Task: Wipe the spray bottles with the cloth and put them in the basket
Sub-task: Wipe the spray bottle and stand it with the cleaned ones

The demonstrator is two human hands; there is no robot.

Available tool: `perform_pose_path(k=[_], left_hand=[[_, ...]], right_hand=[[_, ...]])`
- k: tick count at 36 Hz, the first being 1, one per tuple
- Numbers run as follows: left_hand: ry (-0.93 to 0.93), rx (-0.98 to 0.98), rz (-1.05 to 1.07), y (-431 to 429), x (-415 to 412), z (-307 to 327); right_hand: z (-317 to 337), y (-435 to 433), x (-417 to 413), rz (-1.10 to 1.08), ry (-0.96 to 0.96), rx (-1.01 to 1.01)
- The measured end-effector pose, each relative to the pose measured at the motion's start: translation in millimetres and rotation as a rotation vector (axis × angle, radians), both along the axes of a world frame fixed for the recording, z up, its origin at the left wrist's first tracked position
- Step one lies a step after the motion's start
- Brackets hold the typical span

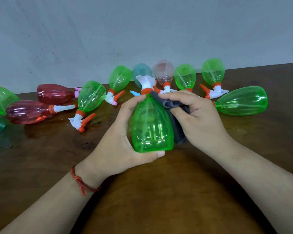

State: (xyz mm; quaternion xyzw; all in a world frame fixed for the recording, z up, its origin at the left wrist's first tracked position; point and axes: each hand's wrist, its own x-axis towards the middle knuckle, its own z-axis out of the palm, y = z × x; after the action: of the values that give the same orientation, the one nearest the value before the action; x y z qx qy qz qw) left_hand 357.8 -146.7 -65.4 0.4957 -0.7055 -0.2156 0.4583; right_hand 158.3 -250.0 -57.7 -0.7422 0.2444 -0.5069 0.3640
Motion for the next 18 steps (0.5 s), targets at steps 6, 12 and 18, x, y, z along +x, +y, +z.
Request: perform_pose_path(k=[6,12,18], left_hand=[[-0.014,0.109,-0.025,-0.4,0.8,0.0],[-0.13,0.072,0.026,-4.6,4.2,-2.7],[-0.141,0.044,0.066,-4.9,4.9,-4.0]], right_hand=[[-1.7,1.0,-1.0,0.025,-0.021,0.091],[-2.5,4.9,-1.5,0.011,0.063,0.042],[-4.3,4.3,-2.8,0.001,0.163,-0.106]])
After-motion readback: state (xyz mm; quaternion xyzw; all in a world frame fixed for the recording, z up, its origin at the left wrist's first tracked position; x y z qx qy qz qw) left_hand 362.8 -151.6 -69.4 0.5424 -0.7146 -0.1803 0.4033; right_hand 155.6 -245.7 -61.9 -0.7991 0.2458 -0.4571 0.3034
